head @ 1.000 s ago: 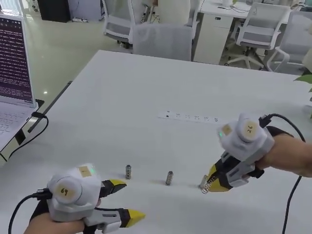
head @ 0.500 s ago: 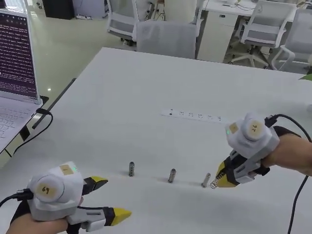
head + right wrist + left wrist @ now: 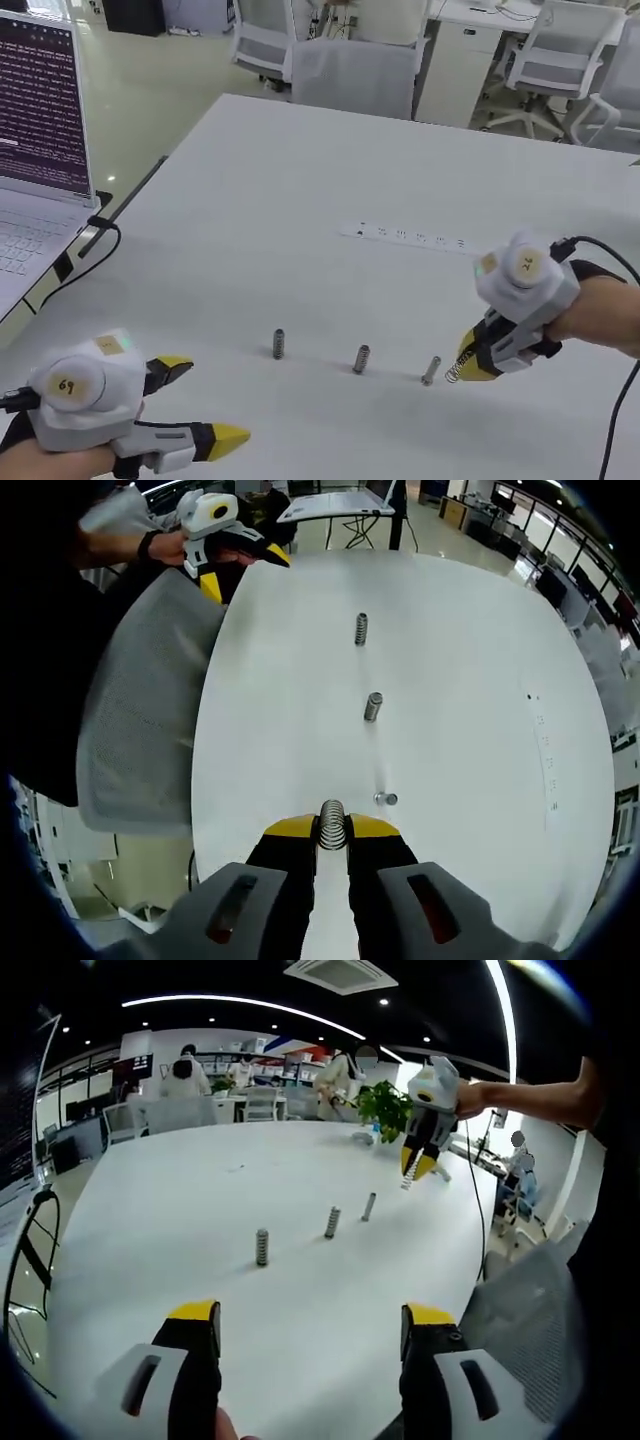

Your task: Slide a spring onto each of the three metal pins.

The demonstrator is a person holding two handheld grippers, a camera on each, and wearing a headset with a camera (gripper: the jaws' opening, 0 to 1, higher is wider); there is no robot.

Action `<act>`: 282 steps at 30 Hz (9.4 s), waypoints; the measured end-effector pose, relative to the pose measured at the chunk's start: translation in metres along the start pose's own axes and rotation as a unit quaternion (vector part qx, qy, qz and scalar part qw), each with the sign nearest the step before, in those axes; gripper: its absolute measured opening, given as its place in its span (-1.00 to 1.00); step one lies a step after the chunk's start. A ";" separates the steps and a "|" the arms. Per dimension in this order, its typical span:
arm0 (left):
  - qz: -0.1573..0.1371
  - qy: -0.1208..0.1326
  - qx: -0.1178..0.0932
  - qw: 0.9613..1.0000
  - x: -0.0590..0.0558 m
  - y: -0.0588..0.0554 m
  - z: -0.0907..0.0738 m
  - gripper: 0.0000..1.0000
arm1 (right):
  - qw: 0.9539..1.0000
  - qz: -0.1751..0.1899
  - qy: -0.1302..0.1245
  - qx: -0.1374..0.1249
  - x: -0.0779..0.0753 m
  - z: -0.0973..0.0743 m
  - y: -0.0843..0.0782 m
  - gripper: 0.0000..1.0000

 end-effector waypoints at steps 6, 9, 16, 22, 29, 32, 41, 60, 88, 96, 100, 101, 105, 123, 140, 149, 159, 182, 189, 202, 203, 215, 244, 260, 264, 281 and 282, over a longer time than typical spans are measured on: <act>-0.002 0.005 -0.001 1.000 0.001 -0.001 -0.004 0.44 | 1.000 0.000 -0.003 0.008 -0.005 0.004 -0.002 -0.83; -0.002 0.008 -0.002 1.000 0.001 -0.001 -0.006 0.44 | 1.000 0.000 -0.003 0.011 -0.007 0.007 -0.002 -0.83; -0.003 0.011 -0.004 1.000 0.001 0.000 -0.009 0.46 | 1.000 -0.001 -0.005 0.015 -0.013 0.010 -0.001 -0.83; -0.004 0.011 -0.004 1.000 0.001 -0.001 -0.010 0.48 | 1.000 -0.002 -0.006 0.017 -0.018 0.012 0.000 -0.83; -0.004 0.011 -0.005 1.000 0.000 0.000 -0.012 0.51 | 1.000 -0.007 -0.009 0.026 -0.025 0.015 -0.001 -0.83; -0.004 0.011 -0.006 1.000 0.000 0.000 -0.013 0.52 | 0.999 -0.010 -0.009 0.031 -0.027 0.018 -0.002 -0.83; -0.008 0.012 -0.005 1.000 0.000 -0.001 -0.013 0.53 | 0.999 -0.015 -0.007 0.038 -0.031 0.025 -0.001 -0.83; -0.020 0.019 -0.006 1.000 0.002 -0.005 -0.018 0.51 | 0.999 -0.027 -0.006 0.046 -0.040 0.039 0.002 -0.83; -0.032 0.030 -0.006 0.999 0.008 -0.009 -0.024 0.49 | 0.997 -0.051 0.001 0.066 -0.037 0.059 0.000 -0.83; -0.031 0.032 -0.007 0.999 0.008 -0.007 -0.025 0.50 | 0.996 -0.058 0.004 0.073 -0.034 0.068 -0.002 -0.83; -0.030 0.034 -0.007 0.999 0.008 -0.007 -0.027 0.50 | 0.996 -0.058 0.004 0.073 -0.034 0.072 -0.002 -0.83; -0.031 0.034 -0.007 0.999 0.007 -0.006 -0.028 0.50 | 0.996 -0.056 0.003 0.073 -0.034 0.073 -0.002 -0.83; -0.031 0.034 -0.005 0.999 0.009 -0.008 -0.028 0.50 | 0.996 -0.056 0.004 0.075 -0.033 0.077 -0.002 -0.83; -0.036 0.034 -0.001 0.999 0.011 -0.011 -0.028 0.48 | 0.995 -0.046 0.000 0.084 -0.030 0.094 -0.009 -0.83; -0.039 0.035 0.001 0.999 0.011 -0.012 -0.028 0.48 | 0.995 -0.043 -0.001 0.089 -0.029 0.100 -0.011 -0.81; -0.038 0.036 -0.001 0.999 0.012 -0.010 -0.029 0.48 | 0.995 -0.043 0.000 0.089 -0.029 0.099 -0.010 -0.75; -0.035 0.035 -0.002 0.999 0.011 -0.008 -0.030 0.48 | 0.995 -0.040 -0.003 0.086 -0.031 0.094 -0.008 -0.67; -0.023 0.024 0.000 0.999 0.010 0.002 -0.023 0.49 | 0.998 -0.016 -0.022 0.063 -0.036 0.068 -0.006 -0.51; -0.019 0.022 0.000 1.000 0.010 0.004 -0.022 0.48 | 0.998 0.001 -0.025 0.051 -0.035 0.060 -0.006 -0.45; -0.013 0.015 0.000 1.000 0.009 0.009 -0.018 0.48 | 0.995 0.081 -0.050 0.002 -0.034 0.040 -0.013 -0.40; -0.011 0.015 0.001 1.000 0.009 0.009 -0.018 0.48 | 0.995 0.088 -0.051 -0.004 -0.032 0.037 -0.014 -0.39; -0.009 0.012 -0.001 1.000 0.008 0.013 -0.017 0.48 | 0.979 0.186 -0.060 -0.063 -0.016 0.026 -0.028 -0.32; -0.008 0.011 -0.008 1.000 0.010 0.019 -0.017 0.49 | 0.924 0.328 -0.096 -0.174 0.042 0.004 -0.038 0.03; -0.006 0.010 -0.009 1.000 0.008 0.020 -0.017 0.49 | 0.902 0.366 -0.108 -0.204 0.068 -0.009 -0.042 0.22; -0.005 0.009 -0.010 1.000 0.007 0.022 -0.016 0.50 | 0.897 0.373 -0.112 -0.208 0.075 -0.011 -0.044 0.26; -0.004 0.007 -0.012 1.000 0.002 0.021 -0.018 0.52 | 0.889 0.388 -0.122 -0.211 0.096 -0.017 -0.050 0.49; -0.004 0.007 -0.012 1.000 0.002 0.021 -0.018 0.52 | 0.889 0.388 -0.122 -0.210 0.097 -0.016 -0.050 0.52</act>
Point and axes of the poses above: the centre of the closed fingertips' face, and the gripper's own axes: z roughly forward along the fingers, x roughly to its left, y roughly out of its top, the point moved 7 cm from there along -z, roughly backward along the fingers, and after that the axes turned 14 degrees about -y, right-handed, at the moved point
